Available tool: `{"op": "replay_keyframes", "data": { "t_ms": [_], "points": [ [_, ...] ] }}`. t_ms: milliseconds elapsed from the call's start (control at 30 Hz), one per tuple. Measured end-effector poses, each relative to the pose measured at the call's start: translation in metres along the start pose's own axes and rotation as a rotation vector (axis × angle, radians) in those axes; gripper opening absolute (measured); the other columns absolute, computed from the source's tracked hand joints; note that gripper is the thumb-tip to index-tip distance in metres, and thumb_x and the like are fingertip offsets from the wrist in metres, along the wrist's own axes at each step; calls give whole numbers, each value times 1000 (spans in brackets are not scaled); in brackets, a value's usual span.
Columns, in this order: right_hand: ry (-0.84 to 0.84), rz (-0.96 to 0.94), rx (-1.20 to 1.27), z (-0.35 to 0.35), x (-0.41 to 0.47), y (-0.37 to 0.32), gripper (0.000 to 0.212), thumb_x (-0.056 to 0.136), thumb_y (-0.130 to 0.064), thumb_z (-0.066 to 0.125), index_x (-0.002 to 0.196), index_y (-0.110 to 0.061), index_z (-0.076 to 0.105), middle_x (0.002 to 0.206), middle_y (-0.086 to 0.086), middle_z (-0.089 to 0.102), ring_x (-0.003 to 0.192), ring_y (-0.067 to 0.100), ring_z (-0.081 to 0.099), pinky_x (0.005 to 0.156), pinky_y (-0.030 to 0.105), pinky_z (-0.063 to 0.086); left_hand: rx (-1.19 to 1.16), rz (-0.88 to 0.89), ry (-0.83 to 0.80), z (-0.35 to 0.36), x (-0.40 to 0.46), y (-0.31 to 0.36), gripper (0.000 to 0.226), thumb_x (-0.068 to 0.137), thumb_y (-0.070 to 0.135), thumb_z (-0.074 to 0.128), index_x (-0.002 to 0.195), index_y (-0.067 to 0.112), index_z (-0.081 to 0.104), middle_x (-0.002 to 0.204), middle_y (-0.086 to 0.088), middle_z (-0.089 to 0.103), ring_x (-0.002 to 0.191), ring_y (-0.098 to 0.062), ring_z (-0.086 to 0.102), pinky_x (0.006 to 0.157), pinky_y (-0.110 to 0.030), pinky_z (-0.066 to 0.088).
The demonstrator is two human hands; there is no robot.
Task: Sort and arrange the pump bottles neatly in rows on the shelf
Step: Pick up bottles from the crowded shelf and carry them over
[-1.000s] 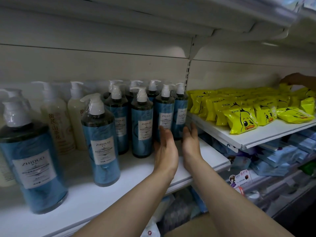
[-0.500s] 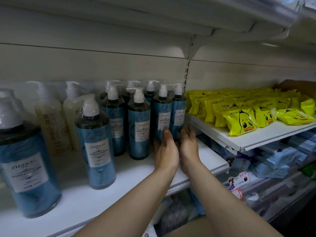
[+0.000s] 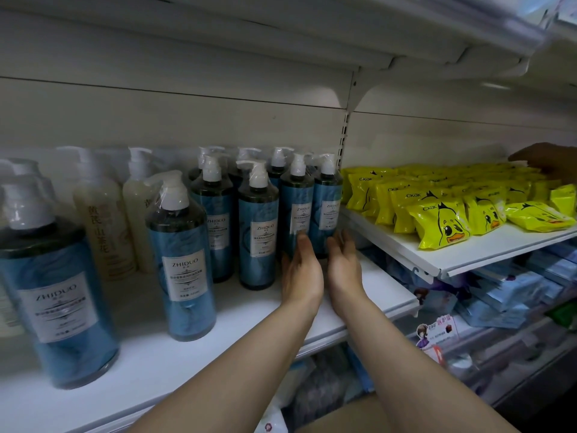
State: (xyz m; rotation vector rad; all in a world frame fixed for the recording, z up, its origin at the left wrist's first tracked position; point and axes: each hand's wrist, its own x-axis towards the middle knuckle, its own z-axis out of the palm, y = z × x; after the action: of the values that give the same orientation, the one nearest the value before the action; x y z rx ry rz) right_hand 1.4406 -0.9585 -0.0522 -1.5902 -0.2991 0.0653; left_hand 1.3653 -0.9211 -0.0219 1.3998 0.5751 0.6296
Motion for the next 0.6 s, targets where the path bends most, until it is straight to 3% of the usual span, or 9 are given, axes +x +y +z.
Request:
{"op": "replay_keyframes", "data": {
  "t_ms": [133, 233, 333, 433, 600],
  "points": [
    [17, -14, 15, -1, -6, -4, 52, 105, -24, 47, 154, -19, 34, 155, 5, 44, 140, 25, 44, 114, 37, 35, -18, -21, -35, -21, -28, -2, 59, 103, 56, 26, 153, 27, 35, 158, 5, 34, 147, -14, 29, 122, -36, 20],
    [53, -25, 80, 8, -24, -9, 48, 105, -23, 47, 152, -23, 38, 151, 2, 49, 138, 22, 46, 113, 35, 36, -14, 85, 106, -48, -48, -5, 56, 103, 54, 25, 145, 24, 46, 147, 4, 47, 137, -14, 41, 119, -40, 27],
    [12, 0, 145, 24, -44, -8, 40, 105, -29, 46, 145, -31, 48, 146, -3, 53, 134, 18, 49, 116, 44, 37, 4, 131, 221, -68, -49, -3, 45, 105, 43, 27, 145, 28, 44, 145, 6, 42, 138, -13, 35, 119, -36, 23],
    [-61, 44, 189, 38, -61, -7, 35, 103, -35, 46, 136, -32, 58, 137, -6, 60, 127, 14, 54, 114, 46, 41, -7, 88, 161, -78, -43, -3, 48, 105, 45, 27, 152, 36, 33, 158, 8, 32, 145, -10, 25, 121, -33, 16],
    [-201, 112, 286, 51, -80, -12, 35, 103, -39, 43, 127, -28, 66, 124, -3, 71, 119, 16, 64, 110, 45, 46, -37, 8, 95, -84, -38, -4, 52, 103, 54, 27, 153, 38, 33, 157, 8, 37, 146, -11, 30, 123, -37, 20]
  ]
}}
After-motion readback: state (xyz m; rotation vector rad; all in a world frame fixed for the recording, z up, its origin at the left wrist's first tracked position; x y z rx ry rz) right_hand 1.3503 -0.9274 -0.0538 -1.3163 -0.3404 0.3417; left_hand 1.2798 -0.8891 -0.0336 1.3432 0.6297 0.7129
